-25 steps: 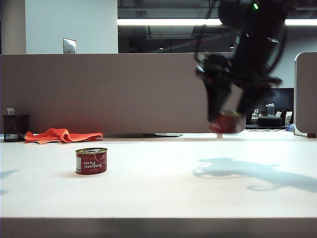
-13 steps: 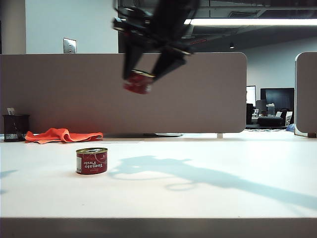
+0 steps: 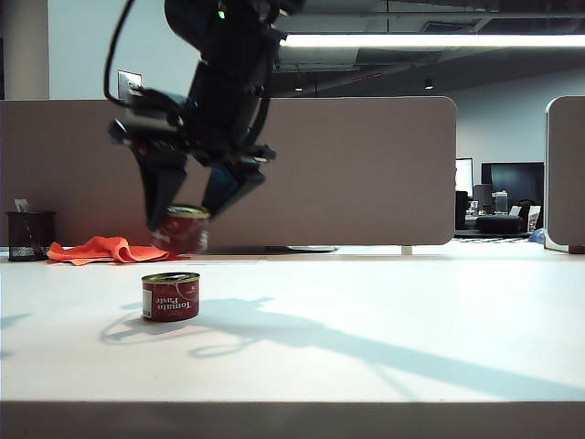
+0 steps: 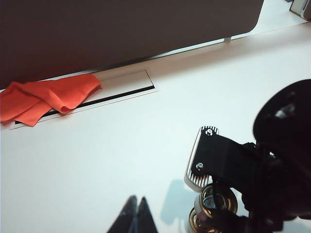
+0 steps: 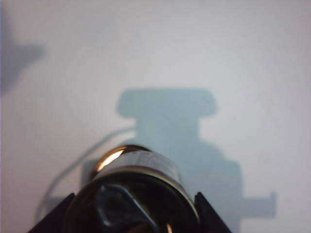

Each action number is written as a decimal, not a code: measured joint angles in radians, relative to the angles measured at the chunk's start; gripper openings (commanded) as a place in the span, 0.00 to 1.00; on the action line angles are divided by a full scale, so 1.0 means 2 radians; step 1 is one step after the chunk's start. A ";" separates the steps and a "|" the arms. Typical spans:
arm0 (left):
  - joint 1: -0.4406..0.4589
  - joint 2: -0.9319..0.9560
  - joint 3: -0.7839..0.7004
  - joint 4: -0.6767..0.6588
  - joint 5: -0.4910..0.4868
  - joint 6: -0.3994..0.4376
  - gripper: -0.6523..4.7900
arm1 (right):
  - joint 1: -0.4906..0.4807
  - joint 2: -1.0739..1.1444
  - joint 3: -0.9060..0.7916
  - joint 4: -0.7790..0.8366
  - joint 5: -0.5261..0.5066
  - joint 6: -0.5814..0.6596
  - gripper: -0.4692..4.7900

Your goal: Stack a can of tomatoes on the right onto the can of tomatoes on the left.

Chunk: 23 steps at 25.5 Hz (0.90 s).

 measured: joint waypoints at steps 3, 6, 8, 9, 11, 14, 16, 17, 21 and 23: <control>0.000 0.000 0.000 0.000 0.000 0.000 0.11 | -0.004 0.012 0.000 -0.001 0.003 0.000 0.63; 0.000 0.000 0.000 -0.001 0.000 0.000 0.11 | -0.003 0.011 0.000 0.002 -0.004 0.000 0.63; 0.000 0.000 0.000 -0.001 0.000 0.000 0.11 | -0.002 0.010 0.000 0.008 -0.012 0.000 0.63; 0.000 0.000 0.000 -0.001 0.000 0.000 0.11 | -0.002 0.010 0.000 0.009 -0.015 0.000 0.63; 0.000 0.000 0.000 -0.001 0.000 0.000 0.11 | -0.002 0.010 0.000 0.008 -0.016 0.000 0.63; 0.000 0.000 0.000 -0.002 0.000 0.000 0.11 | -0.002 0.011 0.000 0.010 -0.018 0.002 0.63; 0.000 0.000 0.000 -0.002 0.000 0.000 0.11 | -0.002 0.012 0.000 0.012 -0.025 0.008 0.63; 0.000 0.000 0.000 -0.002 0.000 0.000 0.11 | -0.002 0.013 0.000 0.013 -0.029 0.011 0.63; 0.000 0.000 0.000 -0.004 0.000 0.000 0.11 | 0.000 0.018 0.000 0.015 -0.038 0.016 0.64; 0.000 0.000 0.000 -0.006 0.000 0.000 0.11 | 0.002 0.020 0.000 0.014 -0.039 0.016 0.78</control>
